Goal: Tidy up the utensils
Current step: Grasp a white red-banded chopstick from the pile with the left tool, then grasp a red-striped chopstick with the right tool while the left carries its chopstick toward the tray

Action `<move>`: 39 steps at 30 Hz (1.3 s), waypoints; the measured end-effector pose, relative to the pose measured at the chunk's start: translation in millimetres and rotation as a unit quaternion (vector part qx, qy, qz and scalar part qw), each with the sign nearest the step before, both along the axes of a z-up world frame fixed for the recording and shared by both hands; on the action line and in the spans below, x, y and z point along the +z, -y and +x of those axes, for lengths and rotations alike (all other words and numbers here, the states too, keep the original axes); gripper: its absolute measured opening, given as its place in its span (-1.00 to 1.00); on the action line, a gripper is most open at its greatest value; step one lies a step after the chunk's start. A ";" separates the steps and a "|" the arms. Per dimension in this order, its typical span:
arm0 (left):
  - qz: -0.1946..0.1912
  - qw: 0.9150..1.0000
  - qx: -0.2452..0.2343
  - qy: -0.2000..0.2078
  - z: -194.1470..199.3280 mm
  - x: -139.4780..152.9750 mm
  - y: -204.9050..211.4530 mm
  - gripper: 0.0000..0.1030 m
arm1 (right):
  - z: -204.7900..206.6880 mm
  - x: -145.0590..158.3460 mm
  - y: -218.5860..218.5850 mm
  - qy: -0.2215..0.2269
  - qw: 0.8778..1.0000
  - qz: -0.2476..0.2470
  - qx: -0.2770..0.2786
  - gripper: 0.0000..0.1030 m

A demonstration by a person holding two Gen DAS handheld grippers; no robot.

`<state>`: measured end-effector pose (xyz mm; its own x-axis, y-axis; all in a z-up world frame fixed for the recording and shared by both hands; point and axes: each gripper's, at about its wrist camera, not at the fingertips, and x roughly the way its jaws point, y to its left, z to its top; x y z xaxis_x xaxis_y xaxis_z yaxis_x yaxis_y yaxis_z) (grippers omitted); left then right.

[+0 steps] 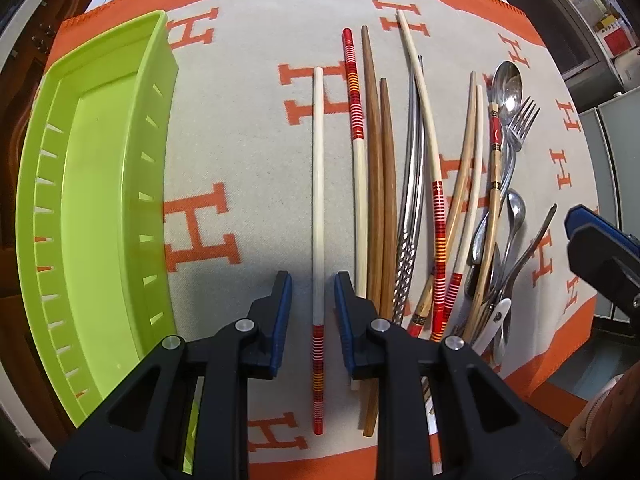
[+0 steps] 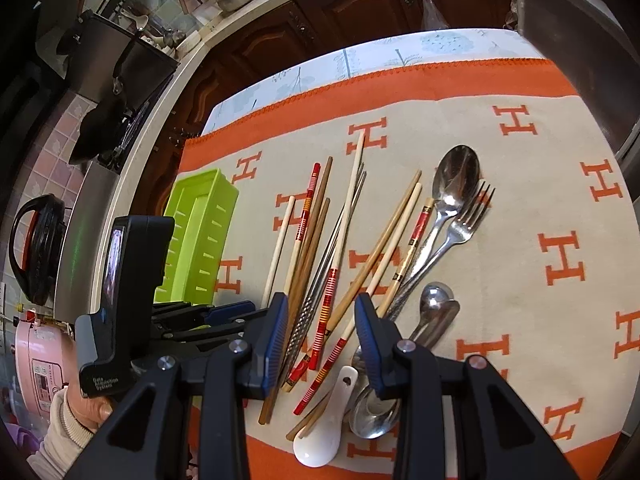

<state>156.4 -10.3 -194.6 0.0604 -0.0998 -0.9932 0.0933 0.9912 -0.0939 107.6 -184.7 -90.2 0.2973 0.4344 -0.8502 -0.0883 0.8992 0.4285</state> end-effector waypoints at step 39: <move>-0.034 0.991 0.085 0.093 -20.5 100.6 -126.7 -0.93 | 70.9 -67.2 -103.7 -0.110 0.989 -0.101 0.014 -0.76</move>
